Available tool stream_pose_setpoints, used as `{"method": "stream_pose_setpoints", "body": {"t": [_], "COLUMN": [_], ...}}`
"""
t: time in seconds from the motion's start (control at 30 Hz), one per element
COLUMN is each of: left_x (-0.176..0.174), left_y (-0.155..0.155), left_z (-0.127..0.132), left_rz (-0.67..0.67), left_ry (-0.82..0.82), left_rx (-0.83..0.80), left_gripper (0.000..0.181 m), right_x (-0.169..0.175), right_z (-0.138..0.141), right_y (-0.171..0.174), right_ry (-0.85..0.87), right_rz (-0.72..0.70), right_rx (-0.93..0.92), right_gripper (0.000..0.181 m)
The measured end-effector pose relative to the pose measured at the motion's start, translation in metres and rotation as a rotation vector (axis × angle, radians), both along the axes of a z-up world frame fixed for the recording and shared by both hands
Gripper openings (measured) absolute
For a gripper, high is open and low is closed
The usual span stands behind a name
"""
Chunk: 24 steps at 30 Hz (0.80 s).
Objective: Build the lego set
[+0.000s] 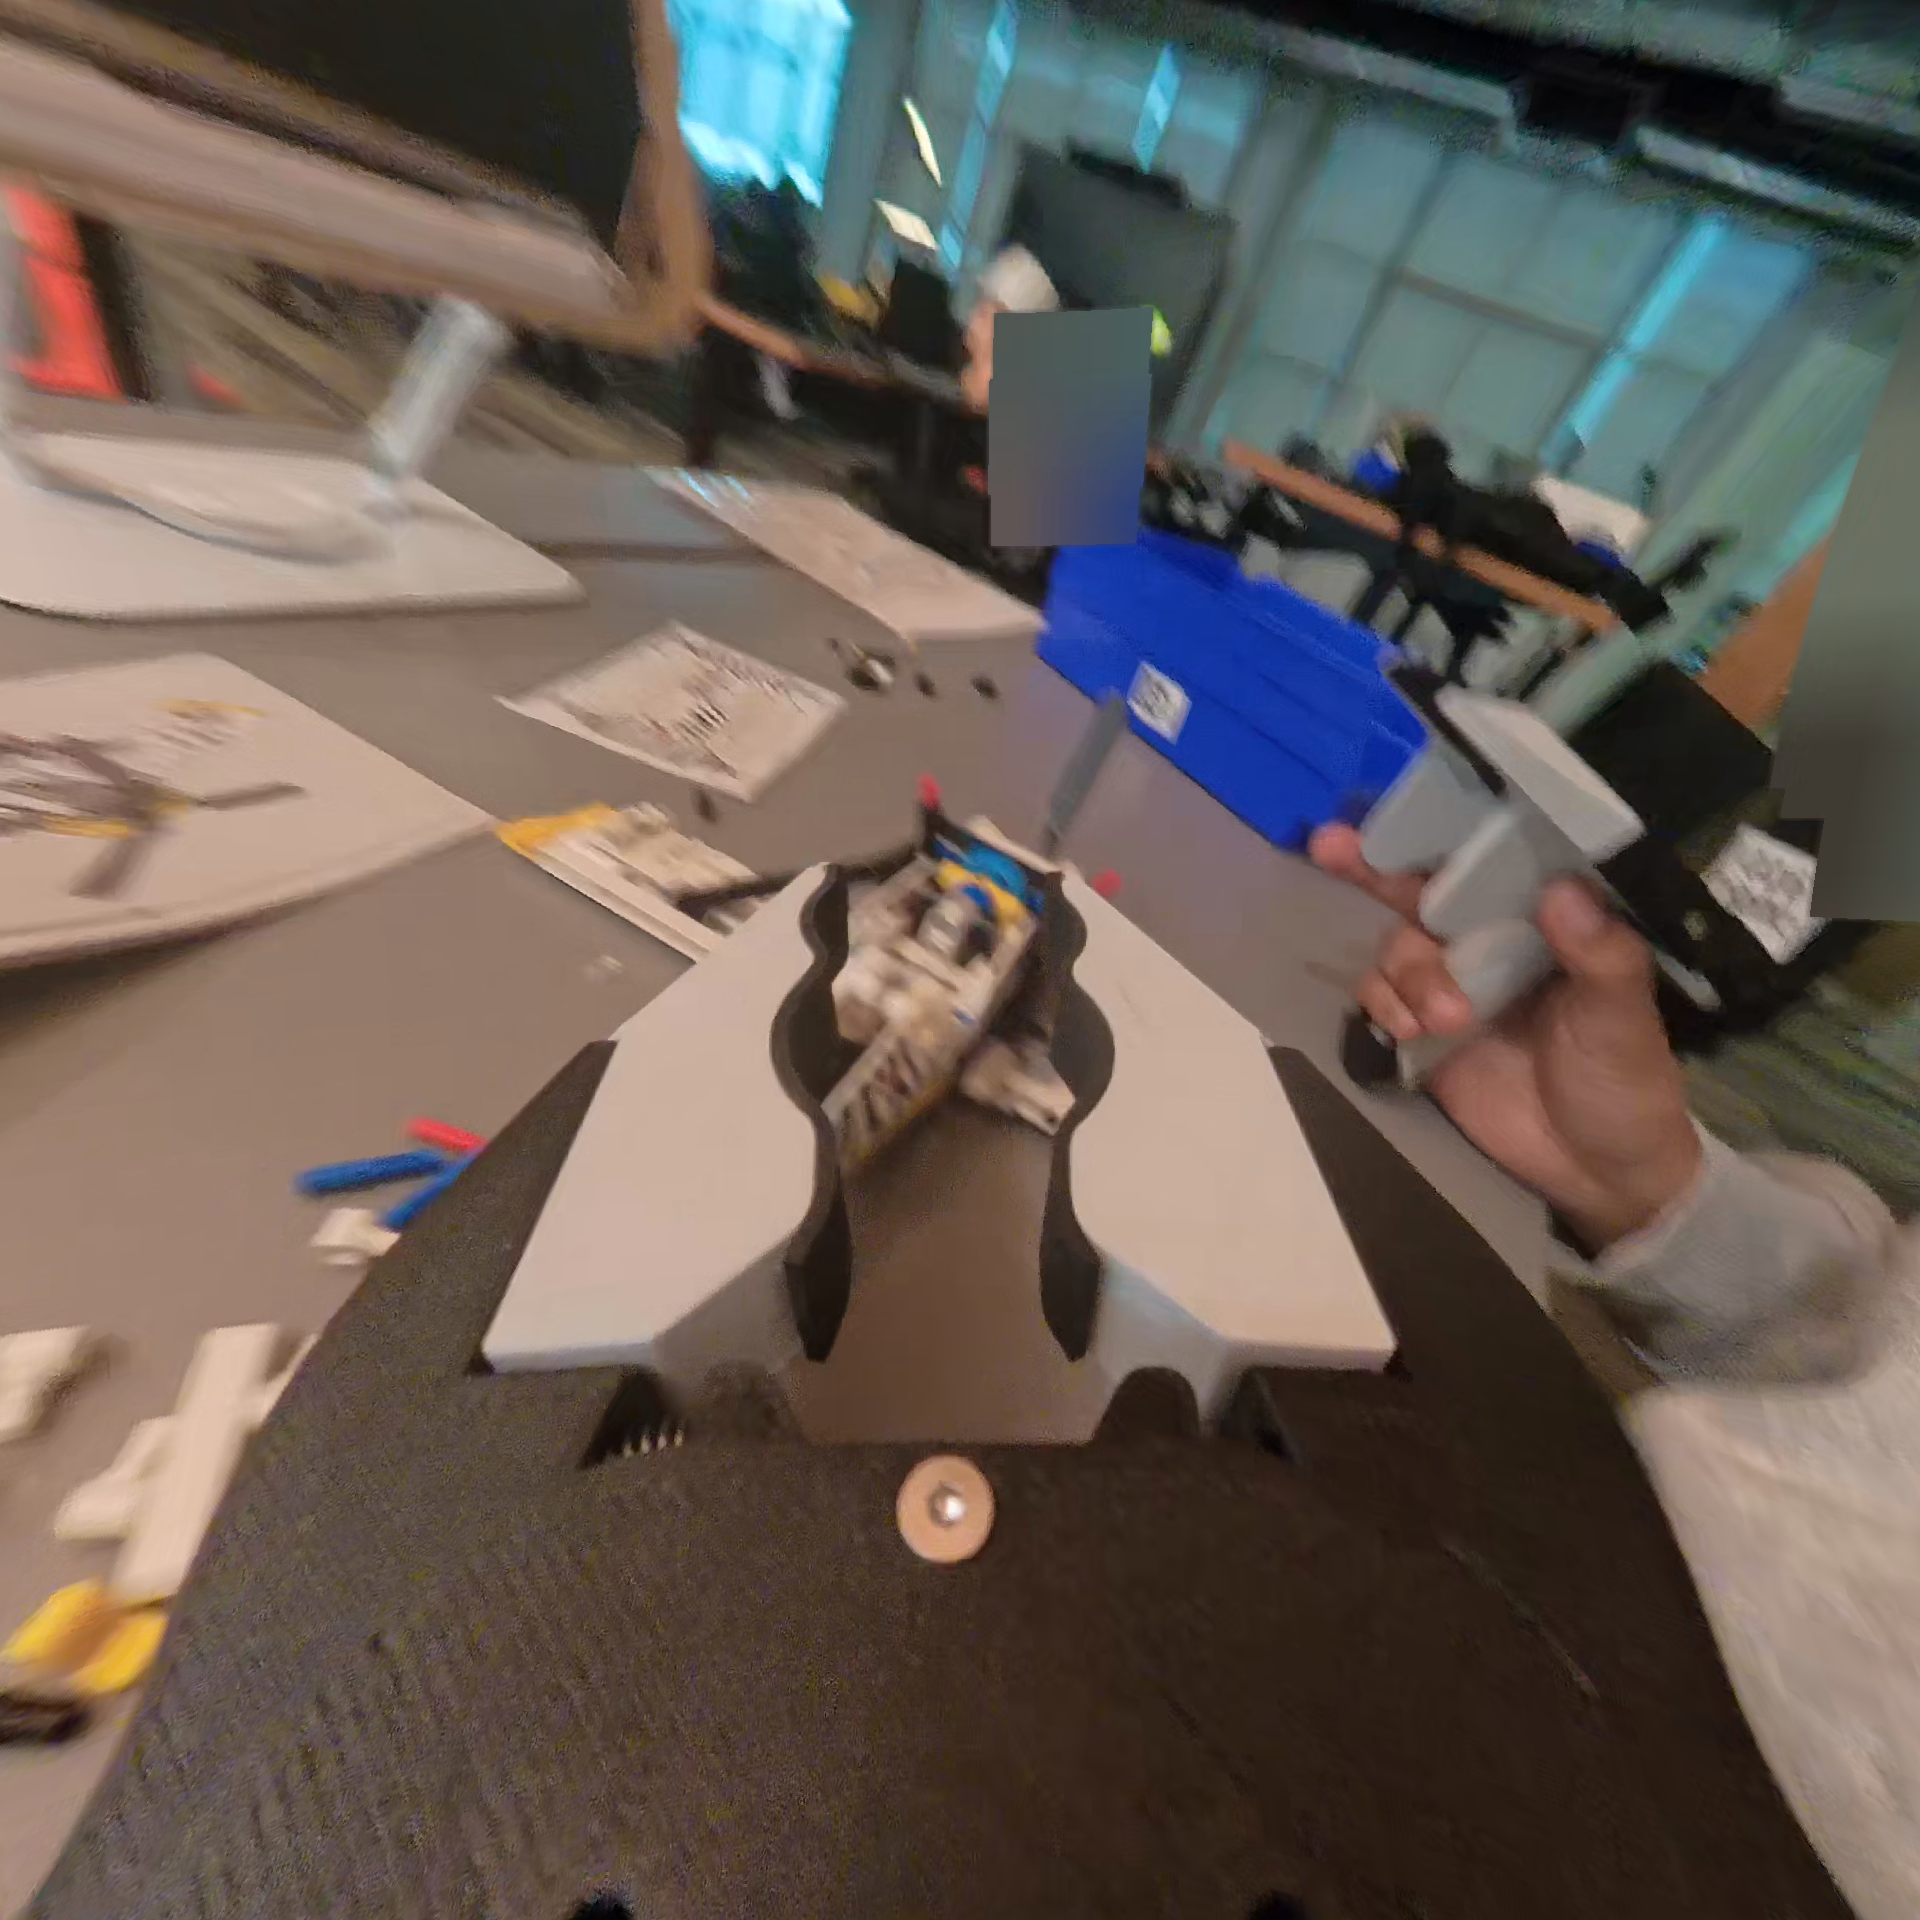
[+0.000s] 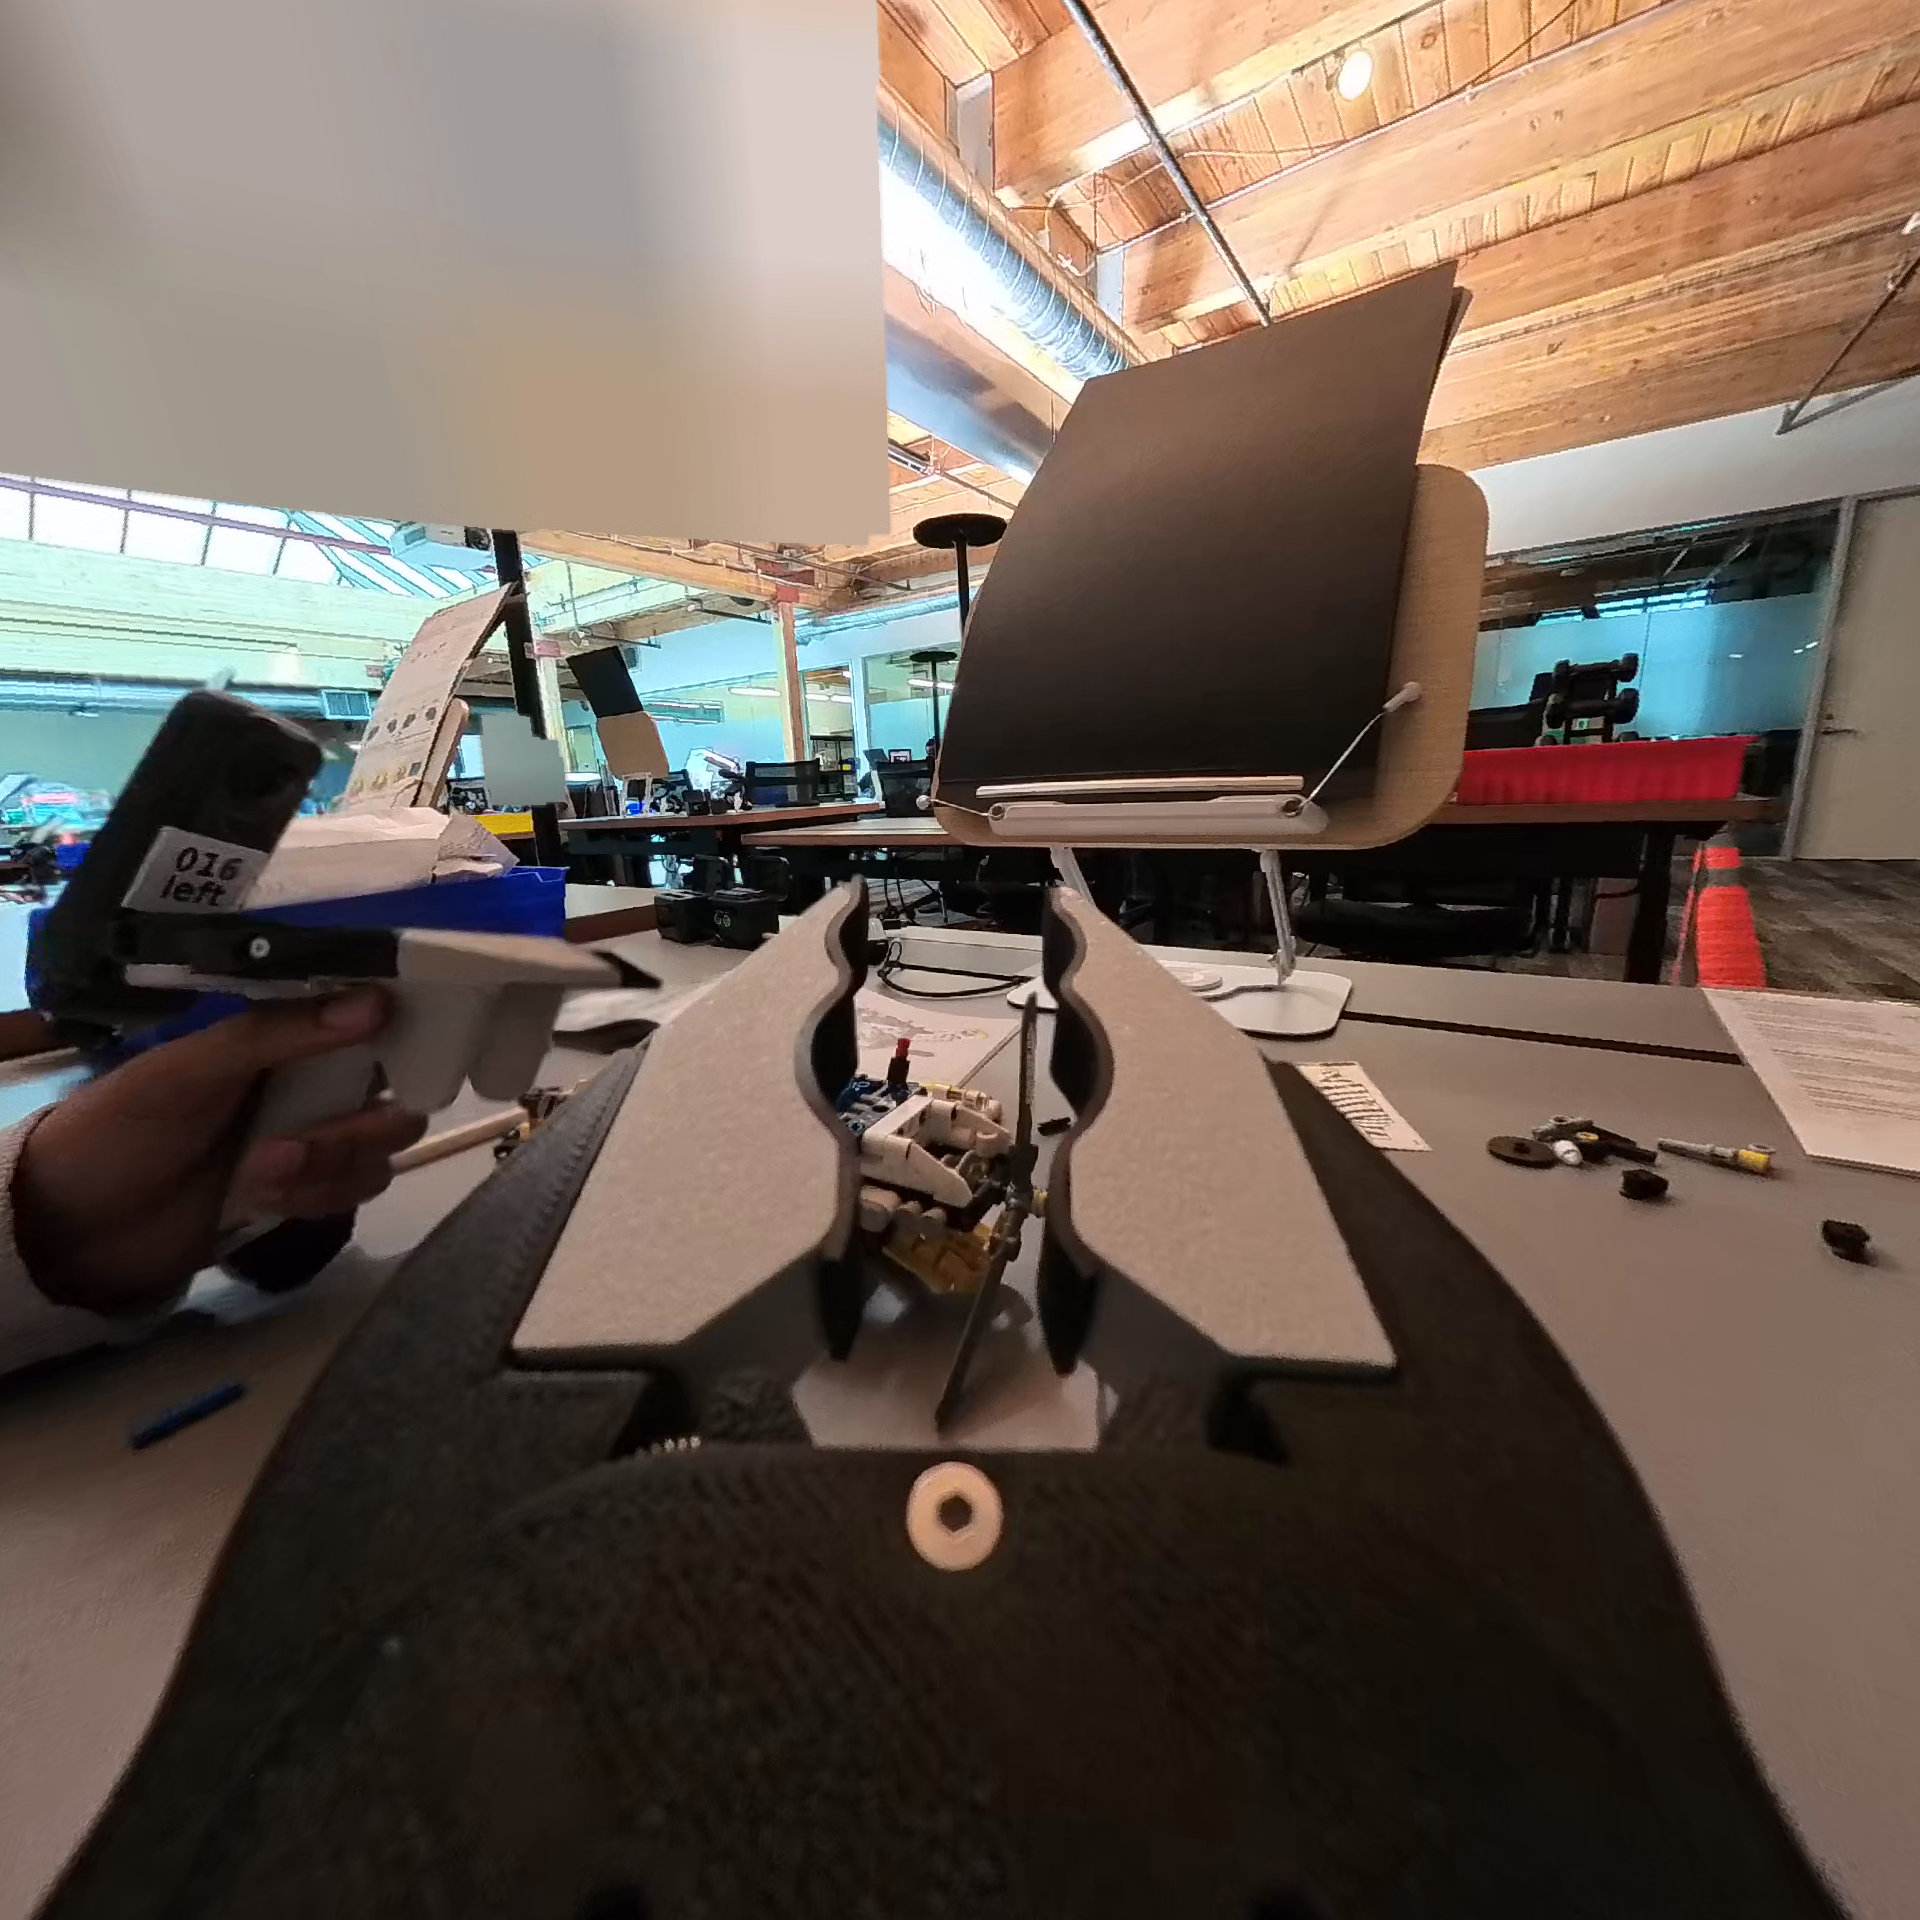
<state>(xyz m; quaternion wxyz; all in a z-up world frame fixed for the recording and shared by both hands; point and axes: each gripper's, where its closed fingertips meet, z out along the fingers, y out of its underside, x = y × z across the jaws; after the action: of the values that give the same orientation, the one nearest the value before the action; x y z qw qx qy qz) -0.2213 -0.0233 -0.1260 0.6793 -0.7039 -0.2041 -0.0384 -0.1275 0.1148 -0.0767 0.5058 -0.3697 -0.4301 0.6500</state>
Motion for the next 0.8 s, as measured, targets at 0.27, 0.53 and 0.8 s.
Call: {"method": "stream_pose_setpoints", "body": {"t": [0.27, 0.53, 0.8], "left_x": [-0.133, -0.205, -0.202], "left_y": [-0.025, 0.04, 0.044], "left_z": [0.046, -0.072, -0.103], "left_rz": [0.335, 0.243, 0.255], "left_ry": [-0.048, -0.103, -0.049], "left_rx": [-0.029, -0.673, -0.87], "left_gripper": [0.045, 0.085, 0.054], "right_x": [0.002, 0.008, 0.019], "right_z": [0.002, 0.004, 0.006], "right_y": [0.005, 0.012, 0.014], "right_ry": [0.02, 0.035, 0.064], "right_rz": [0.021, 0.054, 0.071], "right_rx": [-0.048, -0.125, -0.162], "right_gripper": [0.031, 0.032, 0.032]}}
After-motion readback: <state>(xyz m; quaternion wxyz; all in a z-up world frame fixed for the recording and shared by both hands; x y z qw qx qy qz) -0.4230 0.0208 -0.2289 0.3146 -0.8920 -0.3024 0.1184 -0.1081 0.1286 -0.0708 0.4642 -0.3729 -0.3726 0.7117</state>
